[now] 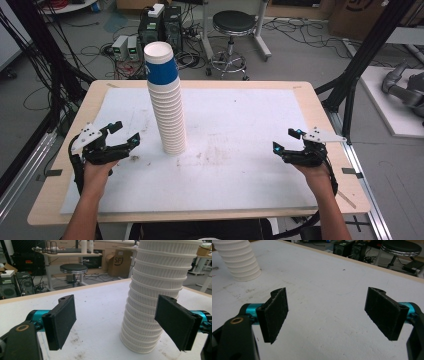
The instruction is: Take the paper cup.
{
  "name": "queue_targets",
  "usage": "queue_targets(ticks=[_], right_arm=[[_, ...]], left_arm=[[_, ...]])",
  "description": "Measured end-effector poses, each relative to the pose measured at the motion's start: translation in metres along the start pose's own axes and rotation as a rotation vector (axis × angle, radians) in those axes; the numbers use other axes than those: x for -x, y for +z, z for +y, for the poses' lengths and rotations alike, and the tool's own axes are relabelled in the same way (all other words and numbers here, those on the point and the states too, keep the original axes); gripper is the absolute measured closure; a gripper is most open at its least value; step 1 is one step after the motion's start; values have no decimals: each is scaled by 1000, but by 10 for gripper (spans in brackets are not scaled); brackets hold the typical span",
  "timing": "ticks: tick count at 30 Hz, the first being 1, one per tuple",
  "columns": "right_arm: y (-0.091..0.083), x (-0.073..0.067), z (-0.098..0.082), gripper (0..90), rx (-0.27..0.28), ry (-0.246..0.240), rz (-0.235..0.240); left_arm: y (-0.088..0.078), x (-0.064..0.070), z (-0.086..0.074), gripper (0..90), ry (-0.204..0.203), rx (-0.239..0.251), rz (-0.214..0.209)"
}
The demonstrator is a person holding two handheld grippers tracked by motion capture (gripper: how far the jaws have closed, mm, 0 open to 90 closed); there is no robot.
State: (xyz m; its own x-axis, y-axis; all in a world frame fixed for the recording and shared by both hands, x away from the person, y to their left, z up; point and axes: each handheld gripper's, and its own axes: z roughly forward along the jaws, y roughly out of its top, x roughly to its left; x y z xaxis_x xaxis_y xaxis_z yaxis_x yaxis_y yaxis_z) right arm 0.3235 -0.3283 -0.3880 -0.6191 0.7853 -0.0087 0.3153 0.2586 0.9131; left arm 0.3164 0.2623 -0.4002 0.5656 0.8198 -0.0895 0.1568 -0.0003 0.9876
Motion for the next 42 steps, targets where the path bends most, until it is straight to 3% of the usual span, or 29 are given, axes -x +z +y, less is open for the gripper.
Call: queue_targets(ticks=[14, 18, 26, 33, 36, 42], right_arm=[[2, -4, 3, 193, 26, 31, 47], [3, -9, 11, 193, 55, 66, 96], [9, -20, 27, 193, 73, 57, 157], [28, -34, 61, 193, 74, -8, 226], [41, -41, 82, 193, 81, -31, 279], [66, -59, 117, 193, 83, -77, 341]], left_arm=[[3, 1, 0, 171, -11, -9, -13], [1, 0, 0, 171, -19, -8, -10], [1, 0, 0, 171, -18, -14, -18], [2, -1, -1, 171, -24, -24, -20], [2, -2, -2, 171, -26, -24, -21], [2, -4, -3, 171, -27, -35, -21]])
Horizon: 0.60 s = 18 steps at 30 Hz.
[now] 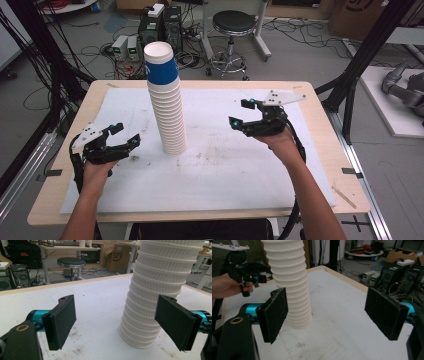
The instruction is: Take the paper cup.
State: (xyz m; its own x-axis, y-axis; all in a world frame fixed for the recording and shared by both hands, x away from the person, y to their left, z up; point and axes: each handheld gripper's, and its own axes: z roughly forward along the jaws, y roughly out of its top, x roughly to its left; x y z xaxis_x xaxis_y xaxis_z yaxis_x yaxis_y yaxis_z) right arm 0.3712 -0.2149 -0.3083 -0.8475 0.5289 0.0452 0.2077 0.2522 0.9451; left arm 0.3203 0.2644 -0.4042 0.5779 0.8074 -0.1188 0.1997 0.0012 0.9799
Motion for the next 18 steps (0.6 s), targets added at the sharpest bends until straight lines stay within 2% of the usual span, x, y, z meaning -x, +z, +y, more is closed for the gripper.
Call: queue_targets(ticks=[7, 11, 18], right_arm=[[31, -12, 32, 193, 18, -29, 76], [46, -17, 43, 193, 31, -36, 122], [74, -24, 62, 193, 27, -43, 175]], left_arm=[[0, -1, -1, 171, -2, -4, -3], [0, -1, -1, 171, -5, -4, -4], [0, -2, -2, 171, -7, -5, -5]])
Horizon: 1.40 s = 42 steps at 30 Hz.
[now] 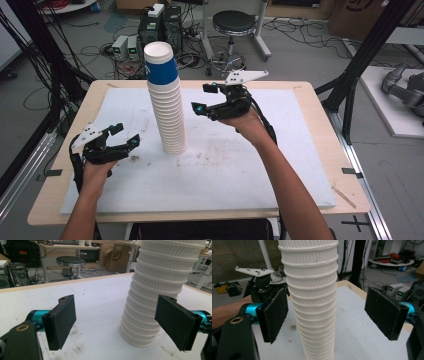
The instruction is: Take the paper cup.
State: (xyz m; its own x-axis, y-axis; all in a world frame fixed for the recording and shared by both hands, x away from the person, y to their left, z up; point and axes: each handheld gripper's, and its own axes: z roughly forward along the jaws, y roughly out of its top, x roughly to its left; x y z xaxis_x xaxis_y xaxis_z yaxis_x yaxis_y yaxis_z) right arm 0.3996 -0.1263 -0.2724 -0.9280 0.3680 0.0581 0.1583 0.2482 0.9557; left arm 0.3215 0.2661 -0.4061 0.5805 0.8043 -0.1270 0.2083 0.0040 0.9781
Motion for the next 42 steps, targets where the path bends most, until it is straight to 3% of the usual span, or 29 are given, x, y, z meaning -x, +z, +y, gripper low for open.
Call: queue_targets(ticks=[12, 22, 25, 34, 39, 42], right_arm=[[36, -6, 25, 193, 1, -36, 60], [60, -7, 26, 159, 1, -20, 89], [64, -8, 27, 148, -5, -35, 80], [62, -8, 28, 165, -22, -47, 79], [62, -8, 28, 166, -23, -48, 79], [61, -8, 28, 167, -24, -49, 79]], left_arm=[[0, -1, 0, 171, -7, 2, -5], [0, -2, 0, 171, -5, 0, -6], [-1, -1, 3, 171, -1, 5, -10], [-17, -5, 42, 172, 15, 33, -34], [-22, -6, 79, 173, 56, 27, -85], [-22, -2, 107, 173, 76, 52, -131]])
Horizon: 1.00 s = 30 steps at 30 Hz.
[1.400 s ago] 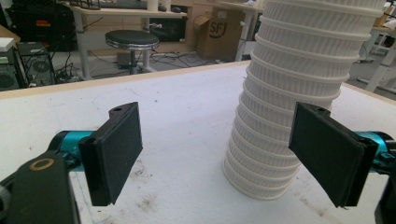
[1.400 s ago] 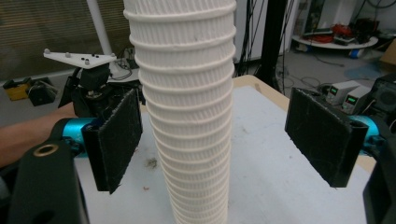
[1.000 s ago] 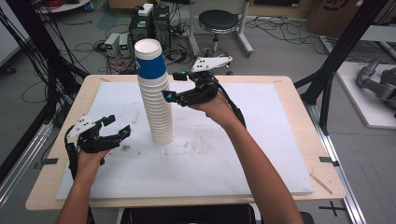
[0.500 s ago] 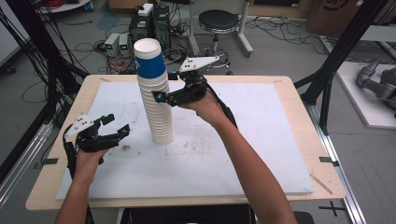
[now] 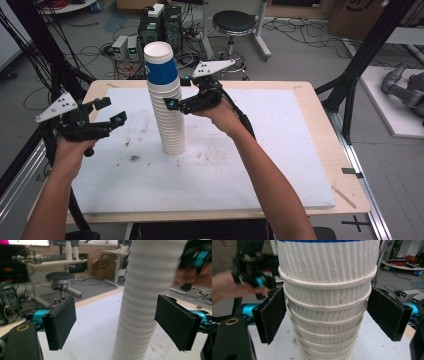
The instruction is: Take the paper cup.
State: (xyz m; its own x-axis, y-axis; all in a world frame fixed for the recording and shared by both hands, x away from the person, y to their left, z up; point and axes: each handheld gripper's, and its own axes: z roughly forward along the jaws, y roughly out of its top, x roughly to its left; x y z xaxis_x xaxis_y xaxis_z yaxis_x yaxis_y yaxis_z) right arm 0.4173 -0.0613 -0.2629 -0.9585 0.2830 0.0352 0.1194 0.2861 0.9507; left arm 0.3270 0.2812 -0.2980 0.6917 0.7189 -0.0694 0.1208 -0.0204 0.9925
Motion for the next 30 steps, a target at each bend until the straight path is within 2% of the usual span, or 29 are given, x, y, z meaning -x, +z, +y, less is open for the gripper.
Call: queue_targets(ticks=[4, 7, 8, 12, 14, 18, 23, 24, 30], right_arm=[[0, 0, 0, 167, -3, -1, 0], [0, 0, 0, 168, -2, -3, 1], [0, 0, 0, 168, -2, -3, 1], [0, 0, 0, 168, -2, -1, 2], [0, 0, 1, 168, -5, -3, 0], [-1, 0, 1, 168, -13, 0, 1], [-1, 0, 1, 169, -10, -10, -4], [-1, -1, 2, 169, -11, 2, -2], [-1, 0, 1, 170, -16, -7, -4]], left_arm=[[9, 7, 35, 172, 22, 29, -62], [22, 16, 61, 173, 50, 25, -122], [29, 21, 71, 173, 70, 22, -140], [48, 34, 99, 172, 96, 20, -188], [59, 39, 111, 173, 115, 3, -194], [74, 46, 122, 173, 120, -29, -208], [90, 46, 124, 165, 122, -89, -174], [92, 45, 123, 164, 122, -95, -164], [97, 45, 122, 245, 129, -89, -174]])
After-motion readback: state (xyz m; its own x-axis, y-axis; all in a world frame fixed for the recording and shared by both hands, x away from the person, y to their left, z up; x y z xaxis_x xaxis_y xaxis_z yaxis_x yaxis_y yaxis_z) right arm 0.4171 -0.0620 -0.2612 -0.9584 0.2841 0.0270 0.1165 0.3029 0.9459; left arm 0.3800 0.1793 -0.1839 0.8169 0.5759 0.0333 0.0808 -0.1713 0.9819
